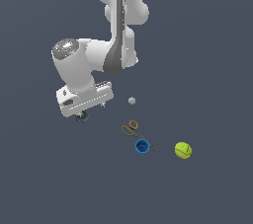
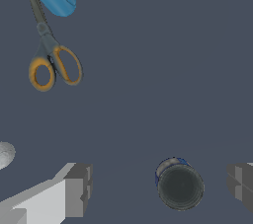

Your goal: Pick up a designated object from a clutter of objects.

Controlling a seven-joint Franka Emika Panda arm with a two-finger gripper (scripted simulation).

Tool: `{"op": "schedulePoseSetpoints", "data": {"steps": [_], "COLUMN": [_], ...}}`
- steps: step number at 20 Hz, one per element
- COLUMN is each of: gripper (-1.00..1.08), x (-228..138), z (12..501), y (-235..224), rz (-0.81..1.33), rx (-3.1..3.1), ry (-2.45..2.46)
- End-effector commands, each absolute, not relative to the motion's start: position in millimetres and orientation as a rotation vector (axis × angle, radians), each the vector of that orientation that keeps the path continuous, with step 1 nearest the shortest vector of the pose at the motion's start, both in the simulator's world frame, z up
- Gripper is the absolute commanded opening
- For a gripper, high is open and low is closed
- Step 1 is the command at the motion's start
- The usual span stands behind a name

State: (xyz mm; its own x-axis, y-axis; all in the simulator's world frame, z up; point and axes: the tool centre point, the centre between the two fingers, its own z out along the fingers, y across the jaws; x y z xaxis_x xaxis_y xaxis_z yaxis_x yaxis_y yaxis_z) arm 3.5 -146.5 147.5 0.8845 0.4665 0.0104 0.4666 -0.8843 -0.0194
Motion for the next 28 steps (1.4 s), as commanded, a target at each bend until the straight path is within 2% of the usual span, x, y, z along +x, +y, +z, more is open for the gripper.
{"op": "schedulePoseSetpoints", "data": {"steps": [1,14,28], "gripper": [1.00,1.00,1.00], "x": [-1.7,-33.4,-44.4], "z": [134.5,78.8,63.1], "y": [-160.9,-221.1,-236.3], "rz": [-0.010,-0.004,0.001], "rx": [-3.017,-2.958,-2.940], "ry": [-0.806,-1.044,-1.105]}}
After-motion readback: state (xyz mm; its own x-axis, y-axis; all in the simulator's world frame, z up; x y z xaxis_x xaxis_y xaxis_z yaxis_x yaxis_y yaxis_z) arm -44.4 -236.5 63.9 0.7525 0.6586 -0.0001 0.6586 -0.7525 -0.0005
